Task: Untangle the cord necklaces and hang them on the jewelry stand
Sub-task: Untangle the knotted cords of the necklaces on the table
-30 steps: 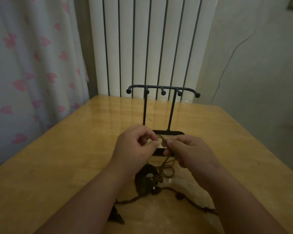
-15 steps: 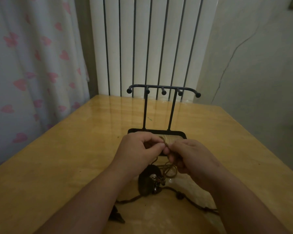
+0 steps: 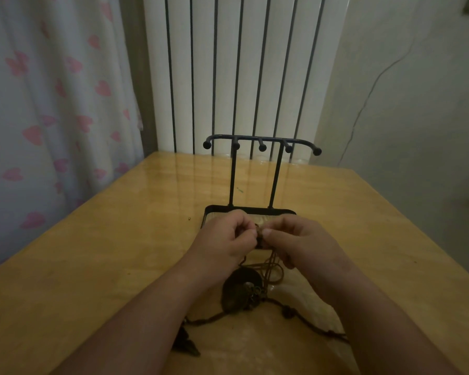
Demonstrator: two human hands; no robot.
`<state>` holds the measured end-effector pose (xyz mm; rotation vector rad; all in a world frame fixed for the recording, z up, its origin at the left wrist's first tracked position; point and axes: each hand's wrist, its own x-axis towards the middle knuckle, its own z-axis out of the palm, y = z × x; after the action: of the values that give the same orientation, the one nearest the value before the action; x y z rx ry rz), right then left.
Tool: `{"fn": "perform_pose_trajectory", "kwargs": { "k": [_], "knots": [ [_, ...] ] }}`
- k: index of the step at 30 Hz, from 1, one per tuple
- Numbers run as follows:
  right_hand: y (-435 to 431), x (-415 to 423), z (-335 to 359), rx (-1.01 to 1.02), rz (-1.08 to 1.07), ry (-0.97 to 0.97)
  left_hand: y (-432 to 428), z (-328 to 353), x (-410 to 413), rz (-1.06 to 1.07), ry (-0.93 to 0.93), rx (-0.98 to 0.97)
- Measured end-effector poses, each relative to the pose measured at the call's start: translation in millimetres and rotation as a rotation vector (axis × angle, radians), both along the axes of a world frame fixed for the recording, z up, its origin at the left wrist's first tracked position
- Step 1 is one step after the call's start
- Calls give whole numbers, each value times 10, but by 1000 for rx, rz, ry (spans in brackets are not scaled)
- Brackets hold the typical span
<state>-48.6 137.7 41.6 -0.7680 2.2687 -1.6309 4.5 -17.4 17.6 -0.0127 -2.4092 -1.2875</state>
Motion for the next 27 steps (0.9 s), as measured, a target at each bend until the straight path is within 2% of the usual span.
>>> {"fn": "perform_pose_trajectory", "kwargs": {
  "k": [5,9,20,27],
  "knots": [
    [-3,-22,-39,159,-49,372,9,-7,-1,21,-53,-50],
    [-7,3,-22,335,-22,515,27,-12,14,3,-84,-48],
    [7,1,33,466,47,584,50,-8,24,-36,-160,-131],
    [5,-21,11,493,67,540,69,-3,24,-53,-183,-121]
  ]
}}
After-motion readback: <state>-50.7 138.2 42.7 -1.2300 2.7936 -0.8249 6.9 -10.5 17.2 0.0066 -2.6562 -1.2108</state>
